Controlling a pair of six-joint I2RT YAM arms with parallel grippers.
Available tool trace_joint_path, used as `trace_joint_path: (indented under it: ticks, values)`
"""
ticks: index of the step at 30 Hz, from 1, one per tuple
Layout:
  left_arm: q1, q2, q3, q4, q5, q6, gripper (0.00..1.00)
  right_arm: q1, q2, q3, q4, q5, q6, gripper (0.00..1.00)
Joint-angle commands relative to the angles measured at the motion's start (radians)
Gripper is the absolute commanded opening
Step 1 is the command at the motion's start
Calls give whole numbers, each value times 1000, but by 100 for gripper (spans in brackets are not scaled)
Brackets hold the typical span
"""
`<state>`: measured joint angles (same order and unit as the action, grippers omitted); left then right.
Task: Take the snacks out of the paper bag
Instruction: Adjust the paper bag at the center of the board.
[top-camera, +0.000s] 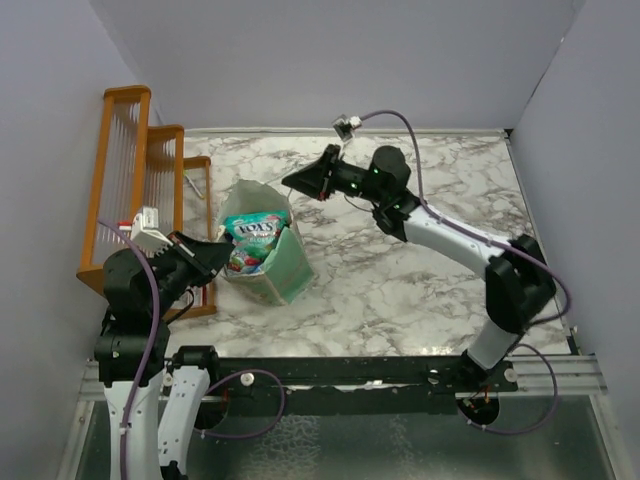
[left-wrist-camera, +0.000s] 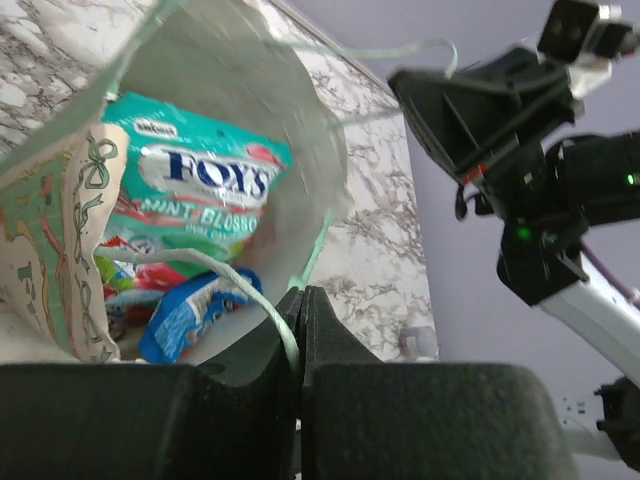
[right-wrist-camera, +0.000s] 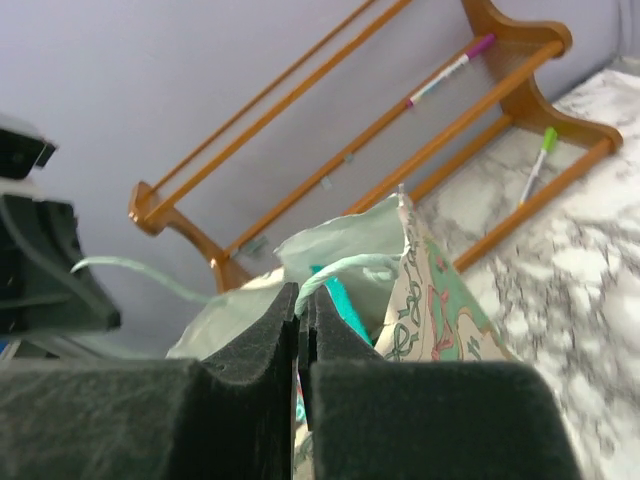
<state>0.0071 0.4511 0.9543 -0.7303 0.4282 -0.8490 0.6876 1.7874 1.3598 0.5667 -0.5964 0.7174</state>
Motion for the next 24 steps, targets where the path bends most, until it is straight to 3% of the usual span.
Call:
trace_joint_path:
  ticks: [1,9,17,20,24]
  values:
    - [-2,33,51,84,-19,9,4,3,-296,-213,-47,152,-116,1]
    - [-7,132,67,192,4,24,3,3,-656,-513,-315,229,-161,1]
    - [-7,160,32,304,81,18,0,3,-931,-600,-649,343,-248,7]
    - [-7,175,36,347,86,21,0,3,-983,-617,-734,407,-278,14]
    - [-7,239,99,362,85,55,0,3,-1003,-589,-856,459,-321,39]
